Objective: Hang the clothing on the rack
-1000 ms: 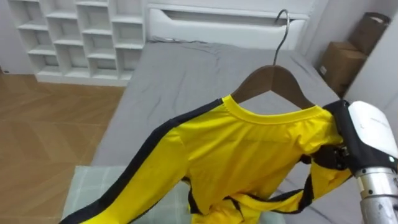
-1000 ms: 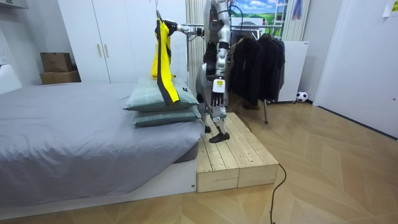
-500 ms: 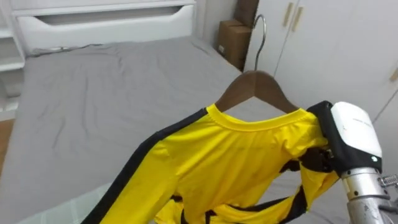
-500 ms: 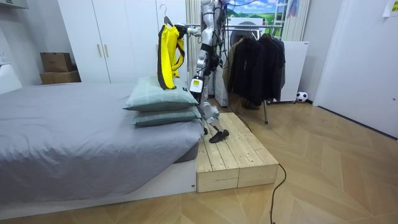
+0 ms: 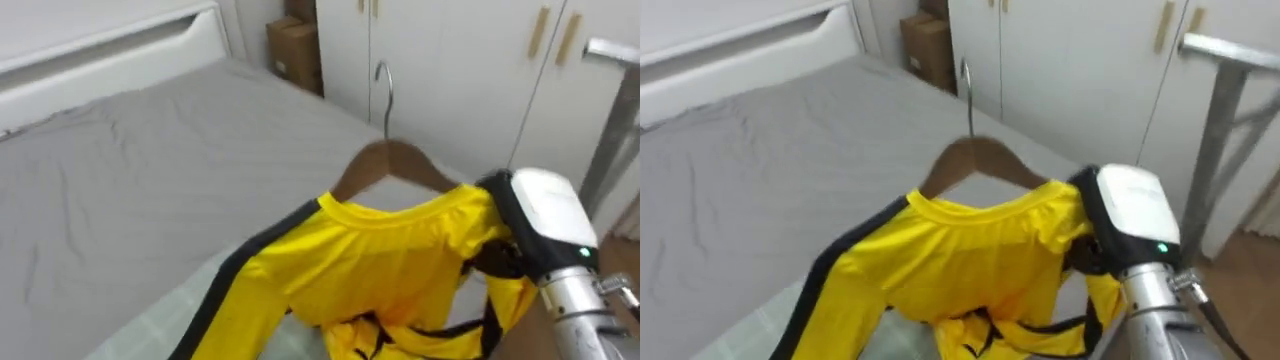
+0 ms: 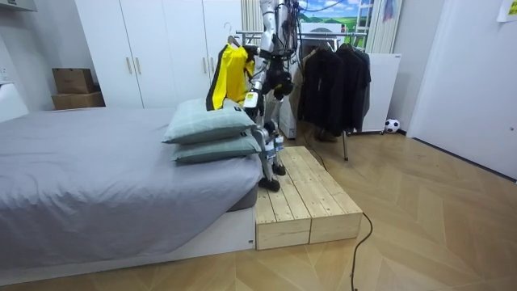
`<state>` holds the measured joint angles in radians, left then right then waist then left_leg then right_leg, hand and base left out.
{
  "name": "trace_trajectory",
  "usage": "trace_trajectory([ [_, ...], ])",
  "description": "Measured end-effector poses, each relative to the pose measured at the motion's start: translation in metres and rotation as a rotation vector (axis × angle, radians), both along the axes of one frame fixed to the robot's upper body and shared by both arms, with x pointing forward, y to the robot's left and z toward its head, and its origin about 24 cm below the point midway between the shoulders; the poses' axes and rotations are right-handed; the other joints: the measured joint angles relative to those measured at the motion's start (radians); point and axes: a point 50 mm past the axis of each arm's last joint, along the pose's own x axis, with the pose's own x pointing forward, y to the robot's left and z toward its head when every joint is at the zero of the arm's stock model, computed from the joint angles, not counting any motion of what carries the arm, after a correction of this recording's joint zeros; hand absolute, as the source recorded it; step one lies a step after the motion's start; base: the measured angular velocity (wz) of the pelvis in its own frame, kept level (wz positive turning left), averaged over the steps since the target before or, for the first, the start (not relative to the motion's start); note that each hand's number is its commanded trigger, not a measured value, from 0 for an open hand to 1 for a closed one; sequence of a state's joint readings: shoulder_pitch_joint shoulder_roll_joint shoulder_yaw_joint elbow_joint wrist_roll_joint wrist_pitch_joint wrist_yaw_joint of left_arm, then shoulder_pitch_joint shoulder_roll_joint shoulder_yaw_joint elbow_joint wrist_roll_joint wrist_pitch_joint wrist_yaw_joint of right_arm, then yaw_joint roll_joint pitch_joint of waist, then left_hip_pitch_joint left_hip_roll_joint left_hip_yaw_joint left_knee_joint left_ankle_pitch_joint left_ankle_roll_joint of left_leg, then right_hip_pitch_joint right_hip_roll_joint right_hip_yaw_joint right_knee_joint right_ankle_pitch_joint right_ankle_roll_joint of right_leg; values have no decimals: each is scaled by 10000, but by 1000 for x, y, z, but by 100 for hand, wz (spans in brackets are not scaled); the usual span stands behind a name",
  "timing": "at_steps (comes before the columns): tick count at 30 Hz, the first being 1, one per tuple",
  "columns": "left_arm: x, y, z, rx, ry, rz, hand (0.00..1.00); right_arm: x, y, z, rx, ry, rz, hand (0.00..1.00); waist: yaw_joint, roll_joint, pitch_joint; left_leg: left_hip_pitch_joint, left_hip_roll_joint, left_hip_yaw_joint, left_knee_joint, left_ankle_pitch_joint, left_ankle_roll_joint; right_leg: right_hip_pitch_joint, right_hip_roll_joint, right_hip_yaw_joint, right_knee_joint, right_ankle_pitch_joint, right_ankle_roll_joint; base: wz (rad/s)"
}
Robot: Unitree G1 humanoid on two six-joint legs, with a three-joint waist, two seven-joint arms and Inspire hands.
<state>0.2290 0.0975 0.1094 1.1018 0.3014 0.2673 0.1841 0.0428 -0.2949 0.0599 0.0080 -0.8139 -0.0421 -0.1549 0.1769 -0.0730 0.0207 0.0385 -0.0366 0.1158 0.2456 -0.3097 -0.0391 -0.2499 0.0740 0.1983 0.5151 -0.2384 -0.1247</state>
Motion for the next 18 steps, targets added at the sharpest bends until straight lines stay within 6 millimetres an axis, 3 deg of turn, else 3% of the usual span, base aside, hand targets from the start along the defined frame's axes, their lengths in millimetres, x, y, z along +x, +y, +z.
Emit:
trace_trajectory([
  [1, -1, 5, 1, 147, 87, 135, 0, -1, 0, 0, -171, -8, 20, 100, -328, -12, -5, 78, -145, -250, -612, 418, 166, 379, 383, 834, -1100, 810, 40, -76],
  [2, -2, 6, 1, 188, 141, 209, 0, -1, -1, 2, -233, -62, 16, 100, -379, -43, 0, 95, -187, -293, -933, 651, 265, 506, 550, 1191, -1540, 1158, 65, -101],
  [3, -3, 6, 2, 180, 226, 497, 0, 1, -4, 7, -385, -226, -85, 100, -432, -40, -3, 31, -214, -588, -1143, 968, 489, 698, 796, 1667, -2332, 1762, 109, -112],
  [4, -5, 7, 2, 208, 313, 777, 0, 0, -8, 10, -396, -421, -244, 100, -776, -7, -5, -90, -84, -810, -1086, 1125, 546, 851, 1029, 1922, -2813, 2136, 108, -98],
  [5, -6, 7, 2, 231, 362, 854, 0, -1, -11, 11, -352, -508, -380, 100, -943, -1, 0, -105, -37, -941, -1095, 1201, 577, 896, 1138, 2009, -2936, 2226, 139, -83],
  [6, -8, 7, 2, 213, 387, 1087, 0, -4, -16, 13, -272, -646, -676, 100, -1098, 74, 32, -107, 115, -987, -1087, 1386, 619, 920, 1472, 2294, -2987, 2286, 260, -94],
  [8, -12, 8, 2, 169, 509, 1512, 0, -4, -18, 15, -154, -813, -985, 100, -1433, -36, 50, -108, 252, -558, -876, 1182, 720, 828, 1663, 2708, -3055, 2425, 423, -96],
  [9, -17, 4, 0, 42, 752, 1695, 0, -4, -20, 18, -174, -986, -1169, 100, -1546, 64, 102, -104, 377, -2, -847, 1079, 799, 730, 1646, 2583, -3191, 2626, 712, -119],
  [10, -22, -1, -1, -104, 991, 1872, 0, -3, -22, 22, -179, -1241, -1318, 100, -1344, 195, 114, -164, 721, 990, -751, 890, 762, 343, 1157, 696, -2478, 2207, 901, -127],
  [11, -24, -2, -1, -142, 1090, 1909, 0, -3, -23, 23, -157, -1348, -1397, 100, -1327, 238, 116, -117, 840, 1381, -677, 818, 719, 185, 711, -425, -1806, 1789, 941, -106],
  [12, -29, -4, -2, -187, 1300, 1954, 0, -5, -26, 23, -129, -1438, -1594, 100, -1365, 307, 141, 49, 966, 2081, -570, 714, 579, 259, -413, -1902, -652, 978, 1039, -73],
  [13, -33, -4, -1, -200, 1435, 2093, 0, -4, -26, 24, -44, -1593, -1718, 100, -1265, 151, 63, 174, 919, 2639, -402, 590, 484, 274, -1437, -2717, 7, 297, 1489, -79],
  [14, -34, -3, -1, -203, 1476, 2142, 0, -3, -24, 26, 38, -1704, -1706, 100, -1133, 13, 37, 145, 917, 2874, -92, 443, 427, 281, -1823, -3013, 27, 149, 1689, -102],
  [15, -38, -4, -1, -207, 1608, 2238, 0, 2, -18, 27, 260, -1855, -1606, 100, -1117, -58, 55, -51, 967, 2979, 619, 164, 291, 274, -1959, -3506, -160, -37, 1450, -80],
  [18, -43, -4, -1, -249, 1767, 2458, 0, 0, -18, 23, 479, -1708, -1808, 100, -1143, 326, 43, -99, 1130, 1696, 829, 51, 278, 778, -1355, -3250, -919, 329, 1136, -46],
])
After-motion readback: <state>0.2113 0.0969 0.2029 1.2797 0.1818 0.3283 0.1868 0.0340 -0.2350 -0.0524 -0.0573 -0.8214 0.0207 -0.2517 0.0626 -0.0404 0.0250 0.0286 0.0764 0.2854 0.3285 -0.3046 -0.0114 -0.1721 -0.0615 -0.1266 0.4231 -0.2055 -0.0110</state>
